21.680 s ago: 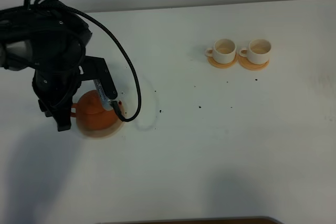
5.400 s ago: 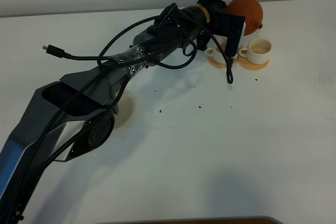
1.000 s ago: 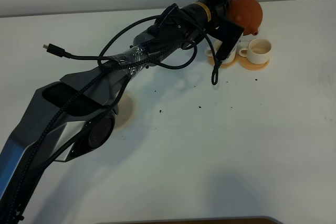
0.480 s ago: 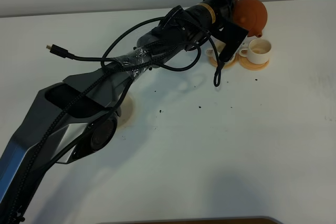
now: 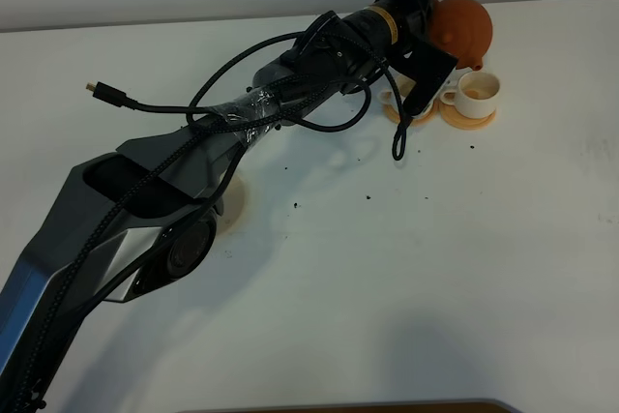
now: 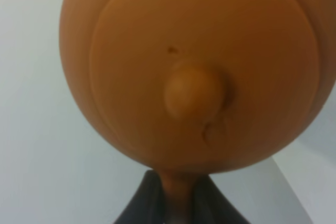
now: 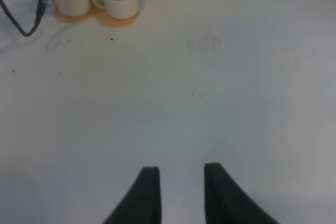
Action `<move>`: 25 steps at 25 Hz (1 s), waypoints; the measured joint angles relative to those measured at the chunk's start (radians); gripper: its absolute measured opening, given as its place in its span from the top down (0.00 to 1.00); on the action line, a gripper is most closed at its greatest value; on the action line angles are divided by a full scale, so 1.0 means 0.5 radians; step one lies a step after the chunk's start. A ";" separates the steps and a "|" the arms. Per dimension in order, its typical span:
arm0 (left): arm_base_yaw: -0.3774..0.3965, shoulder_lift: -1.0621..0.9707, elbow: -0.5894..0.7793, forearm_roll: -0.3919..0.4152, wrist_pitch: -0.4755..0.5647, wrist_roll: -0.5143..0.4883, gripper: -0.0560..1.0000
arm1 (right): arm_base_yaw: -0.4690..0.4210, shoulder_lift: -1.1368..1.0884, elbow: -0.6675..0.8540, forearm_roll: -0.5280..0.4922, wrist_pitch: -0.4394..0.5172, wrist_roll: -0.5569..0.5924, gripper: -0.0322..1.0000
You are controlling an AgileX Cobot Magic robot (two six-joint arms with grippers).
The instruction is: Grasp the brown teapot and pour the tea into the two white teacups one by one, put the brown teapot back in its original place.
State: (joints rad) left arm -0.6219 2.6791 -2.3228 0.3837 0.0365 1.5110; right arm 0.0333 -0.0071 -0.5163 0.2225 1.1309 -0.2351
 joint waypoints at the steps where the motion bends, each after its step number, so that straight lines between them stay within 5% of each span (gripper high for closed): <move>1: 0.000 0.000 0.000 0.002 0.000 0.000 0.81 | 0.000 0.000 0.000 0.000 0.000 0.000 0.74; 25: -0.001 0.000 0.000 0.151 -0.063 0.002 0.81 | 0.000 0.000 0.000 0.000 0.000 0.000 0.74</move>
State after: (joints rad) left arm -0.6227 2.6791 -2.3228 0.4591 0.0053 1.5118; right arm 0.0333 -0.0071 -0.5163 0.2225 1.1309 -0.2351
